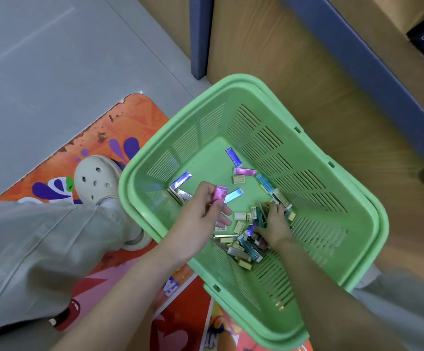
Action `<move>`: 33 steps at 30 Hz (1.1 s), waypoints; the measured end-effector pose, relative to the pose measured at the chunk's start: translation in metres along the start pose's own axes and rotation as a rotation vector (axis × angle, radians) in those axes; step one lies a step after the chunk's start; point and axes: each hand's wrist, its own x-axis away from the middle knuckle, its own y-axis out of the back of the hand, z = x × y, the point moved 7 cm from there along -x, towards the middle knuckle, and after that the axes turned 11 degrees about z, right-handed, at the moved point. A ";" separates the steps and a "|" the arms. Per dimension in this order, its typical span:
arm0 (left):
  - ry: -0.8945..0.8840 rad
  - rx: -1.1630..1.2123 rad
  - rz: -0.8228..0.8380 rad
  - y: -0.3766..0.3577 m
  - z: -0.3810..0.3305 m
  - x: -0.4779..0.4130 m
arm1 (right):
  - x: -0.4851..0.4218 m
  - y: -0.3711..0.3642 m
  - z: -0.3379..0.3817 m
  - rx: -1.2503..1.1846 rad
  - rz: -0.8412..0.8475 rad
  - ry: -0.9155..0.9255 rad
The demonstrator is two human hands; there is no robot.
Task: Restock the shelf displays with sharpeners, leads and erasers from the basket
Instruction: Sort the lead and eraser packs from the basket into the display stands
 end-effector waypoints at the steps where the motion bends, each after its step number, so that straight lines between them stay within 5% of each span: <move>1: 0.005 0.003 -0.007 0.000 0.001 0.000 | 0.000 -0.003 0.000 -0.035 0.014 -0.002; 11: 0.138 0.110 -0.011 -0.004 0.013 -0.004 | 0.010 -0.006 0.010 -0.072 0.198 -0.005; 17: 0.258 0.167 -0.079 -0.003 0.021 -0.014 | 0.054 0.046 0.074 -0.424 0.111 0.223; 22: 0.313 0.271 -0.138 -0.011 0.018 -0.019 | 0.092 0.058 0.113 -0.619 0.194 0.380; 29: 0.225 0.404 -0.112 -0.016 0.008 -0.012 | 0.139 0.071 0.151 -0.198 0.059 0.645; 33: 0.130 0.474 -0.157 0.005 0.001 -0.006 | 0.129 0.087 0.146 -0.184 0.022 0.703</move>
